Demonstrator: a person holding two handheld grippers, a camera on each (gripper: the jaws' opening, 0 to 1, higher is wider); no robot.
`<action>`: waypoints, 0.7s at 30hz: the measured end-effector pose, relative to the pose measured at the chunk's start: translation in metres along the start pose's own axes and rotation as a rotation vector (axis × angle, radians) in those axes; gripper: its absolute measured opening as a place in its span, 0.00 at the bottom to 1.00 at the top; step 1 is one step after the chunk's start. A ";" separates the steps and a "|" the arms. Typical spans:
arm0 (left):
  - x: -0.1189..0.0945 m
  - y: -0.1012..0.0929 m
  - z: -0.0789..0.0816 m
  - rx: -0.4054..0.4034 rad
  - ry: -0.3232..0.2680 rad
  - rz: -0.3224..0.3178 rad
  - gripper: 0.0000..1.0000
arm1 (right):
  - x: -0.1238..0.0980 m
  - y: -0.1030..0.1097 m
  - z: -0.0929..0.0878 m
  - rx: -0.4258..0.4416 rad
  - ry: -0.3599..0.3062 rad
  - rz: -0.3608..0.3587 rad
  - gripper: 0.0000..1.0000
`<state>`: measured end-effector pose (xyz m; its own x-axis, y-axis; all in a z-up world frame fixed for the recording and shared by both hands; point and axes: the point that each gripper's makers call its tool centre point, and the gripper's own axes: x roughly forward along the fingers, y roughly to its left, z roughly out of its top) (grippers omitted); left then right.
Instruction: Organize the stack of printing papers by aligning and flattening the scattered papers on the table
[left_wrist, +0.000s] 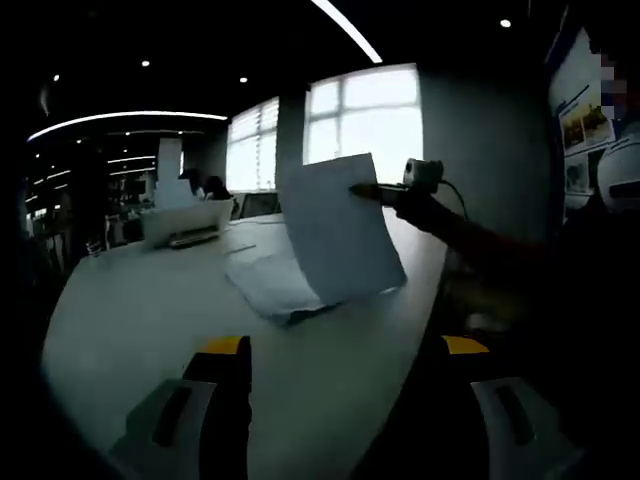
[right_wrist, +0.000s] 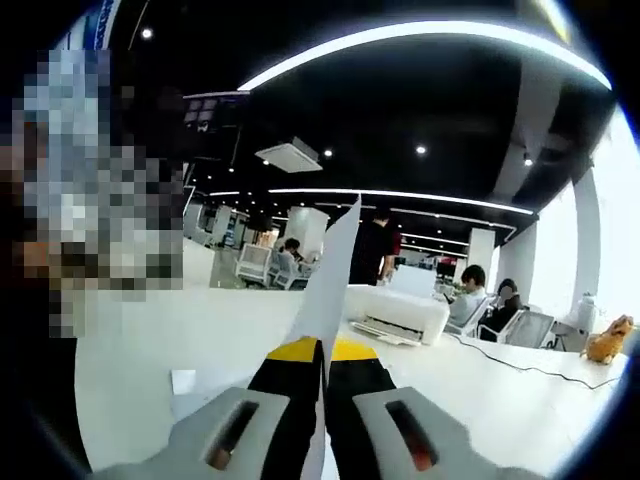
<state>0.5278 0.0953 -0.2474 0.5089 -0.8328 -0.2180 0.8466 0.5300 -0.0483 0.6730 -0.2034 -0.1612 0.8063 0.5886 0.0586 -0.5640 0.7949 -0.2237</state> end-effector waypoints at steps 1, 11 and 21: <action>0.000 0.001 0.001 -0.005 -0.006 0.002 0.78 | 0.001 0.001 0.002 -0.001 -0.006 0.004 0.00; 0.004 -0.002 0.001 0.003 -0.011 -0.004 0.78 | 0.002 0.009 0.023 -0.041 -0.030 0.032 0.00; 0.003 0.002 0.001 -0.003 -0.019 0.002 0.78 | -0.004 0.030 0.064 -0.077 -0.096 0.071 0.00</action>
<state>0.5312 0.0941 -0.2471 0.5132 -0.8348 -0.1993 0.8453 0.5318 -0.0509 0.6415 -0.1722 -0.1059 0.7419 0.6573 0.1322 -0.6009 0.7393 -0.3040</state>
